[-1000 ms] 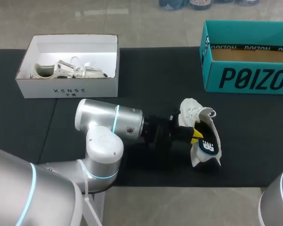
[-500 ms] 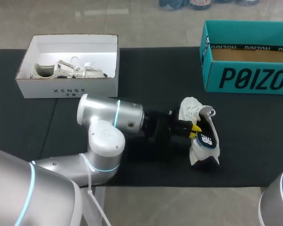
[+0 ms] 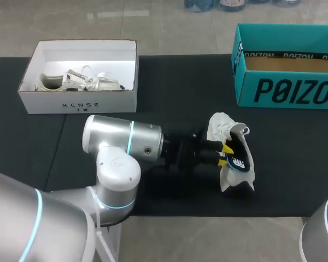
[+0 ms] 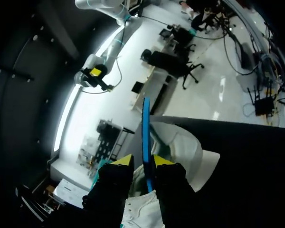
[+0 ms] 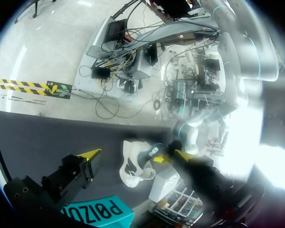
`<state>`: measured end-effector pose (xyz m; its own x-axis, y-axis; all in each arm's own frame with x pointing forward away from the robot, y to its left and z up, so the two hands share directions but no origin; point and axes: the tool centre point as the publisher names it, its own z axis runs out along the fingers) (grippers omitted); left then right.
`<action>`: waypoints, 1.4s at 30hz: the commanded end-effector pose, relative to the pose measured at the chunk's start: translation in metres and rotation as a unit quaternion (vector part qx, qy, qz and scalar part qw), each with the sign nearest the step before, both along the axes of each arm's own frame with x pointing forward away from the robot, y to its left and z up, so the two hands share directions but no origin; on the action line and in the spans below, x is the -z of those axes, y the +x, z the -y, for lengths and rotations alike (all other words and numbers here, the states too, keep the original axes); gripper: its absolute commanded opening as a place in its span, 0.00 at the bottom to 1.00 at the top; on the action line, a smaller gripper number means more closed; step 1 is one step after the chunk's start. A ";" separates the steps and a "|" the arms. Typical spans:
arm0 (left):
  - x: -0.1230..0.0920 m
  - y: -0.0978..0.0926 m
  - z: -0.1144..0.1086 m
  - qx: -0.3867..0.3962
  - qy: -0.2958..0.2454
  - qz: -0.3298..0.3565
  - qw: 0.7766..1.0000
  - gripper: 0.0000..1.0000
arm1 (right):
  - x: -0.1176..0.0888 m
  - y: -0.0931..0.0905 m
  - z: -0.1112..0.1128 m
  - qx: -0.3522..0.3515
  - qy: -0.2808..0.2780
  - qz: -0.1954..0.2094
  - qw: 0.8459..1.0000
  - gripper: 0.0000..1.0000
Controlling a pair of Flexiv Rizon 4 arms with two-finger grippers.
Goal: Take the shoe out of the shoebox, open the shoe tongue, remove and reinsert the insole, then place the shoe into the shoebox
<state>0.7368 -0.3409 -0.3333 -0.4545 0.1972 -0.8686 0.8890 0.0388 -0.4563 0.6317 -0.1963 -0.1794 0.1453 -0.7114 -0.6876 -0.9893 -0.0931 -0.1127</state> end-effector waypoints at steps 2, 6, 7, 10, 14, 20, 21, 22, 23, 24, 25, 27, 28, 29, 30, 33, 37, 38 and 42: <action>-0.002 -0.012 0.003 0.005 -0.008 -0.002 1.000 0.00 | 0.000 -0.008 -0.001 0.125 0.024 0.129 0.983 1.00; 0.002 -0.013 0.006 0.012 -0.009 -0.003 1.000 0.00 | 0.000 -0.008 -0.001 0.125 0.024 0.129 0.983 1.00; 0.002 -0.011 0.007 0.015 -0.009 -0.002 1.000 0.00 | 0.000 -0.008 -0.001 0.125 0.024 0.129 0.983 1.00; 0.000 -0.005 0.009 0.021 -0.009 0.012 1.000 0.00 | 0.000 -0.008 -0.001 0.125 0.024 0.129 0.983 1.00; 0.001 0.004 0.010 0.035 0.001 0.029 0.999 0.00 | 0.000 -0.008 -0.001 0.125 0.024 0.129 0.983 1.00; 0.016 0.026 0.011 0.048 0.023 0.045 0.998 0.00 | 0.000 -0.008 -0.001 0.125 0.024 0.129 0.983 1.00; 0.018 0.029 0.012 0.051 0.028 0.049 0.997 0.00 | 0.000 -0.008 -0.001 0.125 0.024 0.129 0.983 1.00; 0.021 0.033 0.012 0.053 0.032 0.053 0.997 0.00 | 0.000 -0.008 -0.001 0.125 0.024 0.129 0.983 1.00; 0.023 0.037 0.013 0.050 0.031 0.052 0.997 0.00 | 0.000 -0.008 -0.001 0.125 0.024 0.129 0.983 1.00; 0.026 0.040 0.014 0.046 0.033 0.053 0.997 0.00 | 0.000 -0.008 -0.001 0.125 0.024 0.129 0.983 1.00; 0.028 0.043 0.014 0.044 0.038 0.058 0.997 0.00 | 0.000 -0.008 -0.001 0.125 0.024 0.129 0.983 1.00; 0.030 0.045 0.015 0.038 0.037 0.052 0.997 0.00 | 0.000 -0.008 -0.001 0.125 0.024 0.129 0.983 1.00; 0.030 0.044 0.016 0.037 0.035 0.049 0.998 0.00 | 0.000 -0.008 -0.001 0.125 0.024 0.129 0.983 1.00; 0.028 0.041 0.017 0.037 0.033 0.047 0.998 0.00 | 0.000 -0.008 -0.001 0.125 0.024 0.129 0.983 1.00; 0.026 0.038 0.017 0.036 0.030 0.044 0.998 0.00 | 0.000 -0.008 -0.001 0.125 0.024 0.129 0.983 1.00; 0.020 0.031 0.016 0.034 0.027 0.038 0.998 0.84 | 0.000 -0.008 -0.001 0.125 0.024 0.129 0.983 1.00; 0.010 0.023 0.011 0.030 0.024 0.037 0.999 1.00 | 0.000 -0.008 -0.001 0.125 0.024 0.129 0.983 1.00; 0.008 0.022 0.010 0.029 0.024 0.037 0.999 0.99 | 0.000 -0.008 -0.001 0.125 0.024 0.129 0.983 1.00; 0.000 0.015 0.005 0.023 0.021 0.037 0.999 0.93 | 0.000 -0.008 -0.001 0.125 0.024 0.129 0.983 1.00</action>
<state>0.7612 -0.3551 -0.3392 -0.3788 0.2556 -0.8895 0.9203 0.0024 -0.3912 0.6317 -0.1963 -0.1793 0.1452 -0.7115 -0.6875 -0.9893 -0.0931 -0.1126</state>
